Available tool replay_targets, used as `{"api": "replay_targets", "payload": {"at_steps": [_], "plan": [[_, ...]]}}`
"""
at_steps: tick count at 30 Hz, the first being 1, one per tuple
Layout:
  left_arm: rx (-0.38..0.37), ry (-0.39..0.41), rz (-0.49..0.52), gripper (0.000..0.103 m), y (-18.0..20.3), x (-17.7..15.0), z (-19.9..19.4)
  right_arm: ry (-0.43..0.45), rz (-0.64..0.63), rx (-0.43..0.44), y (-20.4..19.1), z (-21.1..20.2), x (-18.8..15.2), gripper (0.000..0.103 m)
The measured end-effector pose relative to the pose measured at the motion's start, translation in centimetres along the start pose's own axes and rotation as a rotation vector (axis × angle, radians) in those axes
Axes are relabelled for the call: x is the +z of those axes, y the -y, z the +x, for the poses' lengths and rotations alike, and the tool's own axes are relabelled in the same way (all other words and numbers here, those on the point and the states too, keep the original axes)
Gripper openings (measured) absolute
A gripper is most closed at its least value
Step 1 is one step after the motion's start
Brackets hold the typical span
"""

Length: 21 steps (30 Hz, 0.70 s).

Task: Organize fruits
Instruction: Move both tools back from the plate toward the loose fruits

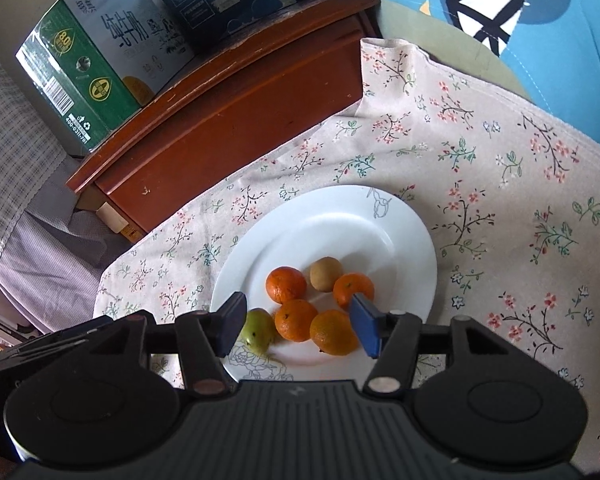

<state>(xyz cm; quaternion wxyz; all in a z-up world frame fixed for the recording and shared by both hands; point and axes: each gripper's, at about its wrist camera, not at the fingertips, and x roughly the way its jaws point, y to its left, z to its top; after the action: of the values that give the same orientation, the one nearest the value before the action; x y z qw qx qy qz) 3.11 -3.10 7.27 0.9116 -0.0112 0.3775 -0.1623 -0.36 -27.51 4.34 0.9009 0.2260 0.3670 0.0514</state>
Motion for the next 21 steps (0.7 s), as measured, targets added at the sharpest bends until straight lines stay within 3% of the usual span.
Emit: {"api": "replay_targets", "payload": {"at_steps": [10,16,21], "plan": [[0.03,-0.043,-0.064,0.077,-2.5,-2.2,-1.2,-0.037,-0.092,0.024,-1.5,-0.6,-2.1,0.059],[0.019,-0.093,-0.017,0.077,-3.0,-3.4,-0.9,-0.072,-0.135,0.04,-2.2,-0.8,-3.6,0.059],[0.01,-0.099,0.094,0.077,-2.8,-4.8,-0.8,-0.097,-0.151,0.054,-2.5,-1.0,-4.8,0.059]]}}
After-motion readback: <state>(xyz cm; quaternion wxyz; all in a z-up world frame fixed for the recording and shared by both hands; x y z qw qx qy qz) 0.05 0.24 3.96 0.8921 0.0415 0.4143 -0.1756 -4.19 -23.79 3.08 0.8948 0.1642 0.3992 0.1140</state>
